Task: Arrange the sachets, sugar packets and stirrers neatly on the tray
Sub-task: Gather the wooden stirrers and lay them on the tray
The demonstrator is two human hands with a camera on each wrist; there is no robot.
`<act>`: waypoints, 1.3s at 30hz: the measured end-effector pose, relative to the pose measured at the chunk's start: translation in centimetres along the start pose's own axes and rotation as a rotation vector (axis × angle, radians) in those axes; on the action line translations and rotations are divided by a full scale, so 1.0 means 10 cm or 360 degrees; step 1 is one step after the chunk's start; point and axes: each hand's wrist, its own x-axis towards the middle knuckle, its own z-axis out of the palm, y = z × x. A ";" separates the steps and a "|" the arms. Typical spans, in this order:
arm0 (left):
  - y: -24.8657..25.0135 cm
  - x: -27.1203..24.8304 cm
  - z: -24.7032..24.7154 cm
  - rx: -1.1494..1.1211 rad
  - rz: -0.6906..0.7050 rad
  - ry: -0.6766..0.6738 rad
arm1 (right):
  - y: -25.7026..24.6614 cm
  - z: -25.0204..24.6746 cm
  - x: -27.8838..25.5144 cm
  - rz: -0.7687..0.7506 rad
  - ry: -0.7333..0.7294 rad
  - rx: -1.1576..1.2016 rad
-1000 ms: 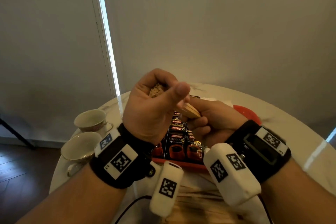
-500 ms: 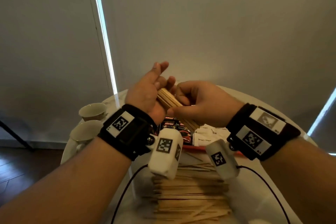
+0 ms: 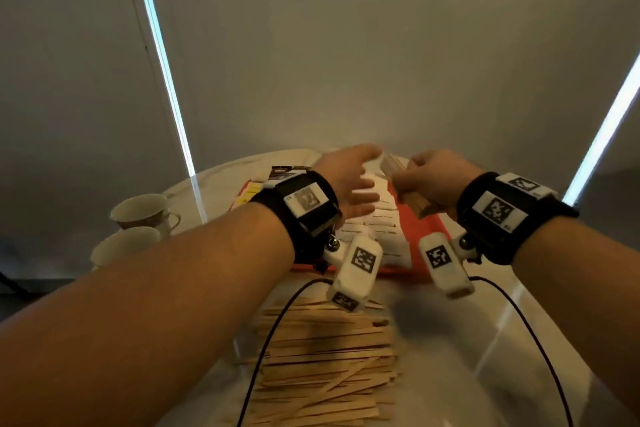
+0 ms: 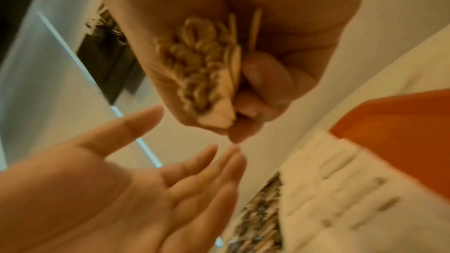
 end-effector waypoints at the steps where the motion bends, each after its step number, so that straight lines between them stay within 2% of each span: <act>1: -0.05 0.01 0.05 0.0114 -0.0040 0.0005 | 0.09 -0.02 0.05 0.0090 0.0032 -0.0145; 3: -0.14 0.04 0.14 0.0283 -0.0063 -0.0001 | 0.27 0.00 0.14 0.0218 0.0056 -0.0366; 7: -0.28 0.13 0.30 0.0573 -0.0111 -0.0043 | 0.57 0.13 0.29 0.0442 -0.0039 -0.0603; 11: -0.34 0.23 0.46 0.0831 -0.0201 -0.0104 | 0.69 0.16 0.32 0.0503 -0.0163 -0.0663; 15: -0.36 0.34 0.50 0.1205 -0.0123 -0.0099 | 0.74 0.04 0.37 0.0532 -0.0141 -0.0629; 20: -0.40 0.48 0.47 0.1738 0.0055 -0.0183 | 0.73 -0.08 0.37 0.0451 -0.0183 -0.0596; 23: -0.43 0.48 0.51 0.1955 0.0195 -0.0294 | 0.75 -0.01 0.35 0.0453 -0.0381 -0.0803; 28: -0.52 0.48 0.56 0.2264 0.0286 -0.0454 | 0.78 -0.02 0.39 0.0370 -0.0484 -0.1015; 30: -0.54 0.51 0.57 0.2333 0.0306 -0.0471 | 0.78 -0.06 0.43 0.0334 -0.0464 -0.0975; 34: -0.51 0.53 0.54 0.2298 0.0348 -0.0458 | 0.75 -0.18 0.66 0.0141 -0.0236 -0.0701; 36: -0.51 0.54 0.51 0.2267 0.0373 -0.0445 | 0.76 -0.17 0.79 0.0055 -0.0235 -0.0798; 39: -0.53 0.54 0.50 0.2358 0.0409 -0.0453 | 0.78 -0.10 0.91 -0.0057 -0.0424 -0.1117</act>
